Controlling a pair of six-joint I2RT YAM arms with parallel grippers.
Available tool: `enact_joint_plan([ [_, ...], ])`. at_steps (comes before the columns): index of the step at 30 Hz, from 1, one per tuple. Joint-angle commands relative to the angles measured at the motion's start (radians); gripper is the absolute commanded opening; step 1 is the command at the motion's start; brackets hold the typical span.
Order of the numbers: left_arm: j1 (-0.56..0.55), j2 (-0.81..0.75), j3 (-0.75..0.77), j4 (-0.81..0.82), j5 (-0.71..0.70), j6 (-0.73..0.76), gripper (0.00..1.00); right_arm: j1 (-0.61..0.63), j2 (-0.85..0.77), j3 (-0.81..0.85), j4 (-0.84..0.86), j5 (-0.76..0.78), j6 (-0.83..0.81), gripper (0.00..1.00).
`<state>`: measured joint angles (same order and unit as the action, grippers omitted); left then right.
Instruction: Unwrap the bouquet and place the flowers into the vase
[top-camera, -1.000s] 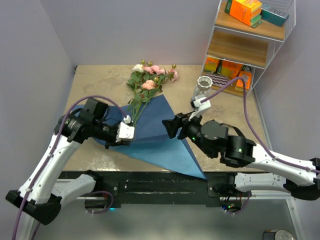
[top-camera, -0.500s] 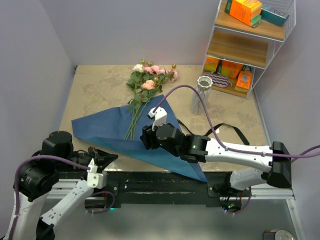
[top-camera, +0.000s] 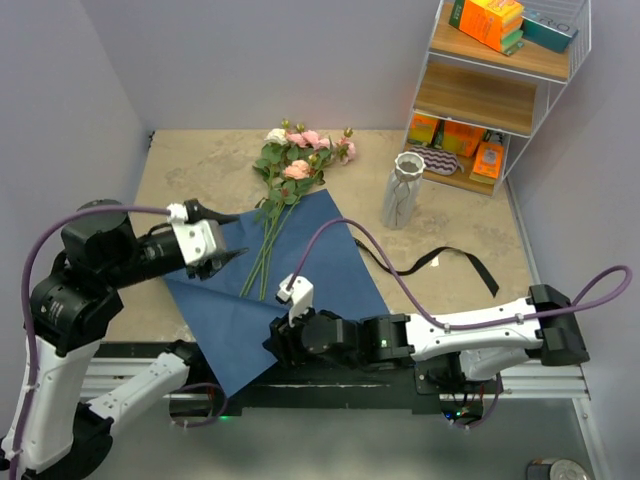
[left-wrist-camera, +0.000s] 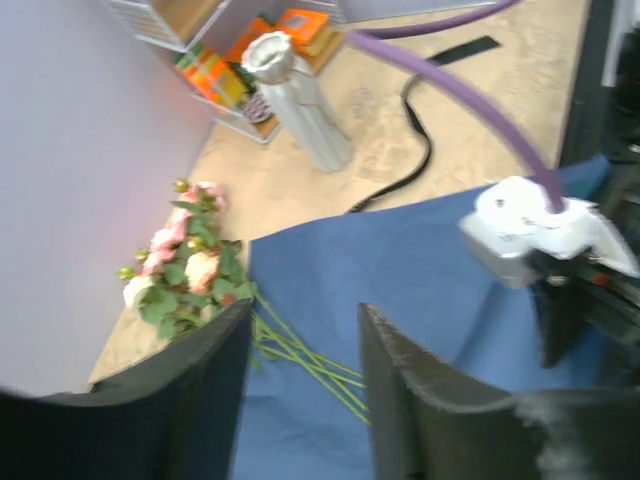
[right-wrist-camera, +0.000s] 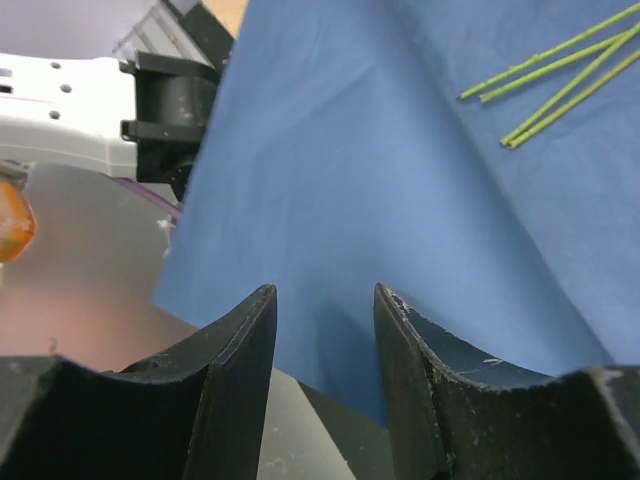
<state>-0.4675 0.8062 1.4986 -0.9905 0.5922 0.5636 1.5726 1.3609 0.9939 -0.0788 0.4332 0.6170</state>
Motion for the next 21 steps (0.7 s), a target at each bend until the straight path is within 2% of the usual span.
enact_joint_plan([
  [1,-0.002,0.088,0.028,0.133,-0.201,-0.232,0.62,0.01,-0.129,0.015,-0.019,0.108,0.044,0.49],
  [5,0.0,0.194,-0.037,0.096,-0.359,-0.281,0.65,-0.003,-0.248,0.067,-0.09,0.194,0.003,0.53],
  [8,0.0,0.231,-0.165,0.13,-0.466,-0.266,0.68,-0.035,-0.258,0.109,-0.176,0.257,-0.008,0.57],
  [12,0.001,0.321,-0.329,0.139,-0.549,-0.213,0.69,-0.184,-0.22,0.104,-0.231,0.187,-0.002,0.58],
  [16,0.001,0.386,-0.432,0.13,-0.536,-0.107,0.69,-0.253,-0.155,0.063,-0.252,0.176,-0.016,0.57],
  [19,0.003,0.387,-0.437,0.052,-0.393,-0.003,0.68,-0.255,-0.108,0.039,-0.285,0.164,0.006,0.55],
  [20,0.001,0.386,-0.433,-0.033,-0.312,0.086,0.68,-0.255,-0.109,0.023,-0.279,0.145,0.01,0.54],
  [21,0.001,0.377,-0.431,-0.069,-0.29,0.126,0.68,-0.244,-0.114,0.0,-0.241,0.072,0.012,0.53],
])
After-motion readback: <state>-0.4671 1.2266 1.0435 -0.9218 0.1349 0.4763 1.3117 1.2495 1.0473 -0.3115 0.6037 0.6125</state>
